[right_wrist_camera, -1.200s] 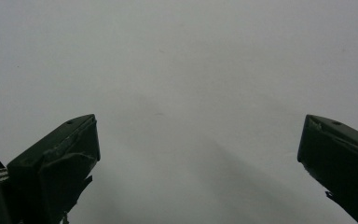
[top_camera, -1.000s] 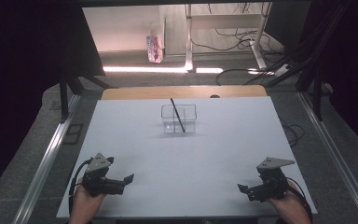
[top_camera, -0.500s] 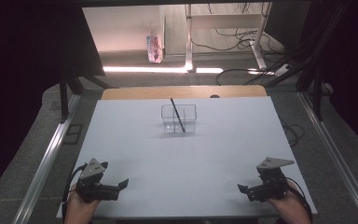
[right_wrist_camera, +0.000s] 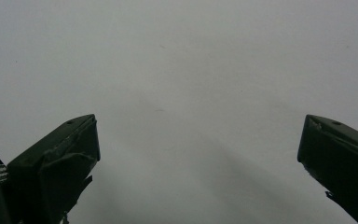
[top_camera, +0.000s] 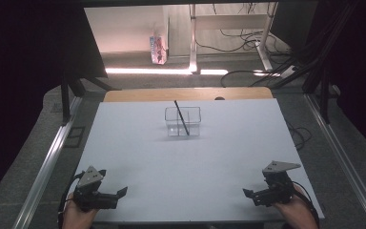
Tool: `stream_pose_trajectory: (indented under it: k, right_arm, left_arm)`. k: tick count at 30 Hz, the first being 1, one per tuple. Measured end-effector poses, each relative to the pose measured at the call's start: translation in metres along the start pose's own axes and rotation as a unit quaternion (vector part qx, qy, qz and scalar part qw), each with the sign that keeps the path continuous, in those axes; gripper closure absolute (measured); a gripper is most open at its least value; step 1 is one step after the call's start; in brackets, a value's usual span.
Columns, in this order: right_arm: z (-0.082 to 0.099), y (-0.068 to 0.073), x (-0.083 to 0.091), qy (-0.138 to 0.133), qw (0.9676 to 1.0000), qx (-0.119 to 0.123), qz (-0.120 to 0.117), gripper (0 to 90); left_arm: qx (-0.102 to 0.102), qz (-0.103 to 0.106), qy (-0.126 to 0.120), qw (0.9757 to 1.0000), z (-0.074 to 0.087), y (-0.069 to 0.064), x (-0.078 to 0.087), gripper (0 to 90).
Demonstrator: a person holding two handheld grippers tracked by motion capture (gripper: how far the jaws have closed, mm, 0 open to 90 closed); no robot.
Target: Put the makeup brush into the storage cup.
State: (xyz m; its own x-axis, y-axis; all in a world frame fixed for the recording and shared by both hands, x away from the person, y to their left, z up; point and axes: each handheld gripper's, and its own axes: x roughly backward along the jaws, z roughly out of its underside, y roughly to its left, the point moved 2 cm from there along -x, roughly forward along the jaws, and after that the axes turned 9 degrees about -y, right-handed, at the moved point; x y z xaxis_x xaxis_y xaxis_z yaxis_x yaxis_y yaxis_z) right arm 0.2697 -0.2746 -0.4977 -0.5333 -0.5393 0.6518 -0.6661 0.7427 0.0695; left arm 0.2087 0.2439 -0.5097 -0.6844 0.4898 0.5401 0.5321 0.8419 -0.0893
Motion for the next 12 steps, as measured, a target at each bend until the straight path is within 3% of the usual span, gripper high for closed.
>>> stream_pose_trajectory:
  k: [12]
  right_arm:
    - [0.0004, -0.0002, -0.0009, 0.002, 1.0000, 0.002, 0.000, 0.0]
  left_arm:
    - [0.005, -0.001, 0.001, 1.0000, 0.0004, 0.0005, 0.0004, 0.0]
